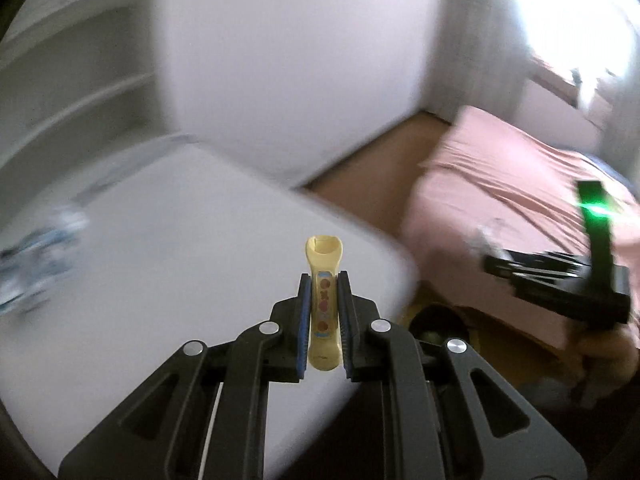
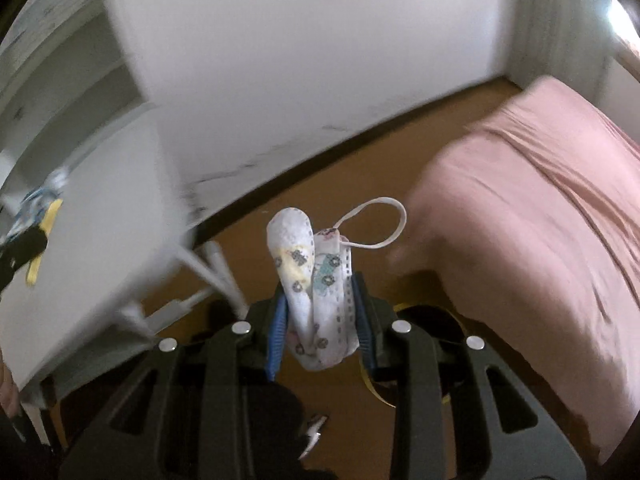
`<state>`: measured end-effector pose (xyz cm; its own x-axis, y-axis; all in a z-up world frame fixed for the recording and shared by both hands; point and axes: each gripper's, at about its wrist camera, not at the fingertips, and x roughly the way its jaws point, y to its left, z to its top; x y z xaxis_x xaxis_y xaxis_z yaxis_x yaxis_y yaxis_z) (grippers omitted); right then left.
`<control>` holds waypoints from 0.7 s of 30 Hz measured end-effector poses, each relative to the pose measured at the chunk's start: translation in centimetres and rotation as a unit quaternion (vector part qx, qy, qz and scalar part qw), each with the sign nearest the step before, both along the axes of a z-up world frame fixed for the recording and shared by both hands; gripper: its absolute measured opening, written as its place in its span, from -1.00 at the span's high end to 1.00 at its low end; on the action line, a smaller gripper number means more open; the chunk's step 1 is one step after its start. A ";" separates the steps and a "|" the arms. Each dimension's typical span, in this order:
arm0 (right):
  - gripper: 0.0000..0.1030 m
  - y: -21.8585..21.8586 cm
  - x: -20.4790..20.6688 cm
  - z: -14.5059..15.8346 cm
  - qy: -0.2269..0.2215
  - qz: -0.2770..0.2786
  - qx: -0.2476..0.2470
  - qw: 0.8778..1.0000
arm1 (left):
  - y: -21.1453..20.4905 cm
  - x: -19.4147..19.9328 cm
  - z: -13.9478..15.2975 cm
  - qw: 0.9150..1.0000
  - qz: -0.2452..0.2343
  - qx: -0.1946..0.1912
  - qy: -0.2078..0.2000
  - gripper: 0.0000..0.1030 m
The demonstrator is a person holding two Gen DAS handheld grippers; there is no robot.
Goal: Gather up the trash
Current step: 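Carry the spoon and mask over the black bin and open both tools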
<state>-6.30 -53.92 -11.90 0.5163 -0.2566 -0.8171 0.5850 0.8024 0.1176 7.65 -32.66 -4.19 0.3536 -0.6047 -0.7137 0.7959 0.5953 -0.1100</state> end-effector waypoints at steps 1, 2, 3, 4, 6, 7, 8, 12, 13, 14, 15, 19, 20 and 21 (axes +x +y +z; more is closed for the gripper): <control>0.41 -0.9 -0.8 -0.4 0.003 -0.012 0.002 1.000 | -2.2 -1.2 -0.5 1.000 -0.026 -0.002 0.006 0.77; 0.41 -1.9 -1.7 -1.0 0.008 -0.024 0.005 1.000 | -4.1 -2.3 -1.0 0.999 -0.048 -0.001 0.014 0.77; 0.41 -3.1 -2.9 -1.7 0.012 -0.037 0.009 0.999 | -5.6 -3.2 -1.5 0.997 -0.067 0.000 0.023 0.77; 0.41 -4.2 -4.0 -2.4 0.015 -0.051 0.013 0.999 | -7.6 -4.4 -2.3 0.995 -0.091 -0.002 0.035 0.77; 0.41 -6.3 -5.9 -4.0 0.022 -0.074 0.025 0.997 | -10.7 -5.9 -3.9 0.992 -0.119 0.004 0.044 0.77; 0.41 -7.2 -6.7 -5.0 0.025 -0.085 0.031 0.996 | -12.4 -6.8 -5.1 0.990 -0.134 0.008 0.053 0.77; 0.41 -8.1 -7.3 -5.9 0.028 -0.094 0.036 0.995 | -13.8 -7.5 -6.3 0.987 -0.145 0.011 0.061 0.77; 0.41 -11.3 -8.9 -10.7 0.050 -0.121 0.068 0.989 | -18.8 -9.6 -11.5 0.981 -0.174 0.031 0.086 0.77; 0.41 -12.0 -9.2 -12.2 0.058 -0.127 0.077 0.987 | -20.4 -9.9 -13.6 0.978 -0.178 0.047 0.094 0.77; 0.41 -12.5 -9.4 -13.2 0.063 -0.130 0.086 0.986 | -21.1 -9.8 -14.7 0.977 -0.179 0.053 0.099 0.77; 0.41 -13.1 -9.7 -14.7 0.071 -0.134 0.099 0.984 | -21.7 -9.9 -16.1 0.975 -0.182 0.059 0.108 0.77; 0.41 -14.4 -10.4 -19.4 0.096 -0.148 0.140 0.974 | -24.4 -9.7 -22.5 0.971 -0.179 0.092 0.127 0.77; 0.41 -14.8 -10.5 -20.2 0.099 -0.153 0.149 0.972 | -24.9 -9.9 -23.6 0.971 -0.178 0.099 0.124 0.77; 0.41 -15.0 -10.6 -21.1 0.105 -0.156 0.155 0.970 | -25.6 -9.8 -24.7 0.971 -0.176 0.107 0.123 0.77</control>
<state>-16.93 -68.93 -33.03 0.2670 -0.0992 -0.9586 0.8314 0.5268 0.1770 -2.11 -58.29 -28.92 -0.0450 -0.4852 -0.8733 0.9196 0.3213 -0.2259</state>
